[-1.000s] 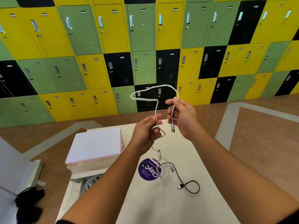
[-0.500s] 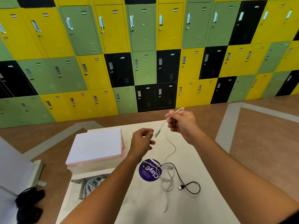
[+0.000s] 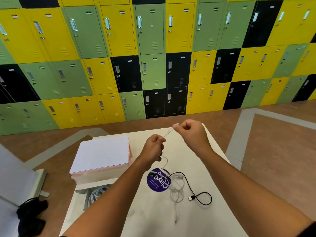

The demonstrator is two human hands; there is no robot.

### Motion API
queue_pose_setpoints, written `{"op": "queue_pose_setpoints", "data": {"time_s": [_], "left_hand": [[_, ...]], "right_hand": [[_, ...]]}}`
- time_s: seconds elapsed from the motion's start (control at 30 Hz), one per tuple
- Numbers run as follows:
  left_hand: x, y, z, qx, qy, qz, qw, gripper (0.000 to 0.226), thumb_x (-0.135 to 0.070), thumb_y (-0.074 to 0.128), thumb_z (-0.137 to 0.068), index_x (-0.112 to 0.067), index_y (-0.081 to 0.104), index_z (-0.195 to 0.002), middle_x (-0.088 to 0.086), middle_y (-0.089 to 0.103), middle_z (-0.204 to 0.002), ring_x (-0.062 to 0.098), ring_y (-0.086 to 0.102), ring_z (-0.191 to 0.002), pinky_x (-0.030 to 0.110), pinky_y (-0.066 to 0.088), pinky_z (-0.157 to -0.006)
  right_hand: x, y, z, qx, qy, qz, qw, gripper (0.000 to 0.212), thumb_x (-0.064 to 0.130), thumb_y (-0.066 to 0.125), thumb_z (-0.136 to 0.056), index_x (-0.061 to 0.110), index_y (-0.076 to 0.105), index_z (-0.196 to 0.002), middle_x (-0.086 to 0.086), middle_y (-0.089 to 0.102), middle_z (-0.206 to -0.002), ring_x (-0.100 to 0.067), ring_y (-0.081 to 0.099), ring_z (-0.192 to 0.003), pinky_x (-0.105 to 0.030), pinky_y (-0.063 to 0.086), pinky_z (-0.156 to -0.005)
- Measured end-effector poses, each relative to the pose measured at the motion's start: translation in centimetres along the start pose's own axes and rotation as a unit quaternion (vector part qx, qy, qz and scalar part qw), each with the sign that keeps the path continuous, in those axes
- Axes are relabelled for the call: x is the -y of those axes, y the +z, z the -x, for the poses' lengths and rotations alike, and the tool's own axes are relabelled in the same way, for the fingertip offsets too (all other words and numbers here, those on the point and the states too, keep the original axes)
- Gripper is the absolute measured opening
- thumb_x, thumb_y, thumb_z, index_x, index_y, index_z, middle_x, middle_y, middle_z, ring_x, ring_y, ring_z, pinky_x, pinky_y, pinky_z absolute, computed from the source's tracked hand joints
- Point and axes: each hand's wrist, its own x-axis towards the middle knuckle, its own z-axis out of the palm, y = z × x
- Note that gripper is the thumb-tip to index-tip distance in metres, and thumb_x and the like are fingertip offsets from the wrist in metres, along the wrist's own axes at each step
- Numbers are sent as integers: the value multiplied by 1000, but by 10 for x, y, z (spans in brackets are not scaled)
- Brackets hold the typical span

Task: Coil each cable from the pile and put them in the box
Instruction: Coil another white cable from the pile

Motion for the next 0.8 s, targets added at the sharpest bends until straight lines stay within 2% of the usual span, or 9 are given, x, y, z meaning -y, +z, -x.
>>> {"op": "queue_pose_setpoints", "data": {"time_s": [0.07,0.13,0.2,0.27,0.4,0.5,0.6,0.67,0.8], "left_hand": [[-1,0,2,40,-7,24,999,24,-22,37,-109,-13,55,-96,1,43,-67,10,35,-50,24,31,-47],[-4,-3,5,82,1,53,995,23,-22,39,-108,-12,57,-98,2,52,-69,12,44,-53,26,37,-50],[-6,-7,6,107,11,74,991,23,-20,41,-108,-10,59,-99,3,60,-74,14,52,-59,29,43,-54],[-7,-12,5,128,4,76,989,23,-16,39,-107,-11,59,-97,4,58,-72,14,49,-58,30,43,-55],[-5,-19,7,124,-9,-17,992,28,-14,33,-101,-12,55,-83,0,41,-62,13,34,-55,28,33,-52],[-6,-19,13,114,21,-74,991,38,-20,34,-102,-12,48,-67,0,36,-59,13,30,-53,27,28,-49],[-11,-21,12,120,11,52,991,50,-29,36,-107,-18,40,-58,-1,30,-56,13,21,-51,25,19,-47],[-14,-23,9,133,-9,171,976,49,-30,36,-107,-20,41,-59,-4,25,-55,10,18,-49,22,16,-44],[-16,-22,7,162,-30,351,922,41,-22,36,-102,-16,47,-63,-5,26,-55,7,20,-45,21,18,-41]], "right_hand": [[-2,3,1,32,-85,72,993,8,31,69,-91,24,71,-94,6,63,-107,-11,52,-107,-29,42,-83],[-8,6,0,92,-130,149,976,19,26,66,-90,29,72,-108,8,57,-127,-12,38,-128,-37,35,-101],[-10,6,0,130,-121,197,964,20,26,60,-93,32,72,-108,10,60,-125,-14,41,-129,-48,25,-111],[-11,6,0,153,-102,213,960,21,27,53,-99,31,73,-106,10,66,-116,-16,51,-119,-52,24,-114],[-10,8,2,202,-77,159,963,21,30,59,-99,30,76,-111,9,73,-113,-11,63,-102,-41,52,-97],[-9,7,0,210,-53,118,969,19,35,66,-94,27,78,-107,7,75,-107,-9,66,-97,-36,56,-87],[-7,4,1,218,-16,15,976,21,38,70,-91,21,80,-93,11,73,-77,-10,63,-74,-31,54,-70],[-8,4,7,235,20,-76,969,27,35,62,-97,14,78,-93,10,57,-57,-9,46,-56,-23,41,-54],[-12,6,10,234,84,-233,940,31,24,51,-104,3,72,-94,0,40,-57,-12,32,-52,-24,27,-48]]}}
